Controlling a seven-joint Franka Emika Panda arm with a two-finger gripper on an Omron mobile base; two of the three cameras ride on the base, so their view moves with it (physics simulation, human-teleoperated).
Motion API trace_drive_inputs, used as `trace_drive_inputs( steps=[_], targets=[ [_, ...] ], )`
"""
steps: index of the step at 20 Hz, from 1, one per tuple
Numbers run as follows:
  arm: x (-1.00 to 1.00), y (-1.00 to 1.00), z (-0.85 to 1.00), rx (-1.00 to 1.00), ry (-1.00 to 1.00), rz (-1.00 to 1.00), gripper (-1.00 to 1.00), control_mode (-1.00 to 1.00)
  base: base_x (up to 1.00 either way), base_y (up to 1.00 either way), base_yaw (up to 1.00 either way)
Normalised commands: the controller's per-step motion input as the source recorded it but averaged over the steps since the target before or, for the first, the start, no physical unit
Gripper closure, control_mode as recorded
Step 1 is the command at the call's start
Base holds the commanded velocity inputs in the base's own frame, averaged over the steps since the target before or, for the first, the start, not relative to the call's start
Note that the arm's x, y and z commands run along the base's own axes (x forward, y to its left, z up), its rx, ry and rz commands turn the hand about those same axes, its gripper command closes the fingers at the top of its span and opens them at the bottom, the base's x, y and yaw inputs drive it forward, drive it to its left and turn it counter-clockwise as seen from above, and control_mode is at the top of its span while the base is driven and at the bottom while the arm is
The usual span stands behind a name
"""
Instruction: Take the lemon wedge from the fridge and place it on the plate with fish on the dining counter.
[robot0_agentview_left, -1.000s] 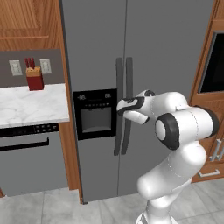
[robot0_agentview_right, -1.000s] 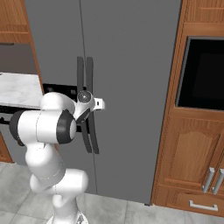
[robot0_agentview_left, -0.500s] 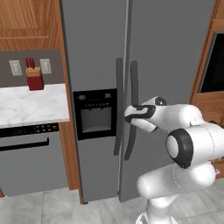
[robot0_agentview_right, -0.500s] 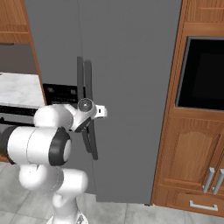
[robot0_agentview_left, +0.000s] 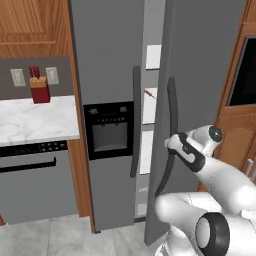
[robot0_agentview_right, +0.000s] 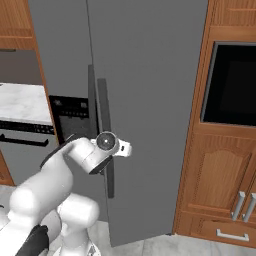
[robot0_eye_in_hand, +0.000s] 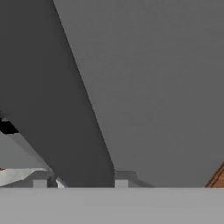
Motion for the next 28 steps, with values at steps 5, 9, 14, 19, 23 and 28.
trace_drive_inputs(
  steps=[5, 9, 14, 19, 23, 28],
  targets=[
    [-0.76, -0.08, 0.91, 0.02, 0.00, -0.40, -1.00, -1.00, 0.00, 0.00, 0.00],
    [-0.68, 0.37, 1.00, -0.01, -0.01, -0.37, -1.00, -1.00, 0.00, 0.00, 0.00],
    [-0.79, 0.77, 0.96, -0.06, -0.06, -0.35, -1.00, -1.00, 0.00, 0.00, 0.00],
    [-0.11, 0.90, 0.13, -0.23, -0.07, -0.52, -1.00, -1.00, 0.00, 0.00, 0.00],
    [0.36, 0.14, 0.00, -0.24, 0.00, -0.73, -1.00, -1.00, 0.00, 0.00, 0.00],
    [0.45, -0.21, 0.00, -0.08, 0.00, -0.53, -1.00, -1.00, 0.00, 0.00, 0.00]
  ],
)
